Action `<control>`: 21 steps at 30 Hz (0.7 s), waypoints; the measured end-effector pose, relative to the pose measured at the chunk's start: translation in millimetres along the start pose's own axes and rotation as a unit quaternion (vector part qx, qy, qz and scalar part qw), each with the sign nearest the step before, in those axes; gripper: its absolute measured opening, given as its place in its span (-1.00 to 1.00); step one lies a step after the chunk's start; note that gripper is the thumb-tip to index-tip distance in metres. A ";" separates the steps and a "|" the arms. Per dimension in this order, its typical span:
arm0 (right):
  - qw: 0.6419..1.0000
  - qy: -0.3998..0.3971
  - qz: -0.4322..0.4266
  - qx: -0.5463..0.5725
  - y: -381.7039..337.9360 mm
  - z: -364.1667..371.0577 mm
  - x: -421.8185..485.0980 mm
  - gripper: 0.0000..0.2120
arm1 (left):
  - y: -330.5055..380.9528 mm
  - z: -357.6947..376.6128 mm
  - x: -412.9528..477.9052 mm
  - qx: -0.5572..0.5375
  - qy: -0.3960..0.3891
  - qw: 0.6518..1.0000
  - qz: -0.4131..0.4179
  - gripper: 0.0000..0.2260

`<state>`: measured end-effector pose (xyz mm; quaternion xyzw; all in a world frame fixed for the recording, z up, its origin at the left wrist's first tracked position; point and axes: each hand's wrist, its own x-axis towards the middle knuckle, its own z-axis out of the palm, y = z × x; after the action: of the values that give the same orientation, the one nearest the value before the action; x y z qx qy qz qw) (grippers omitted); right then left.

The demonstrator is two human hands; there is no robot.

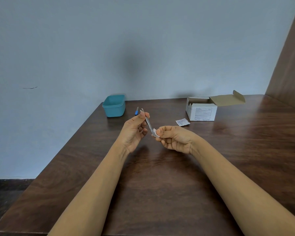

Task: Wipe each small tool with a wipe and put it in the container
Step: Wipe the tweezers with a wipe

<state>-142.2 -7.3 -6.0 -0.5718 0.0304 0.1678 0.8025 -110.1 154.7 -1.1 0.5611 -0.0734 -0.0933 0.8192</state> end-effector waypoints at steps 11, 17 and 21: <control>0.996 -0.047 -0.055 -0.045 1.6 4.0 0.9 -0.72 | -5.3 5.8 -1.6 0.027 0.019 0.999 0.008 -0.72; 0.976 -0.092 -0.167 -0.110 2.5 8.3 -0.8 -0.64 | -7.9 5.9 0.6 0.008 0.031 0.999 0.021 -0.75; 0.974 -0.035 -0.203 -0.094 8.0 8.5 2.9 -0.64 | -10.2 6.1 1.4 0.015 0.044 0.998 0.041 -0.77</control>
<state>-143.2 3.5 -11.1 -0.6326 -0.1306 0.0230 0.7630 -110.8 145.3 -8.3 0.5737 -0.0615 -0.0340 0.8161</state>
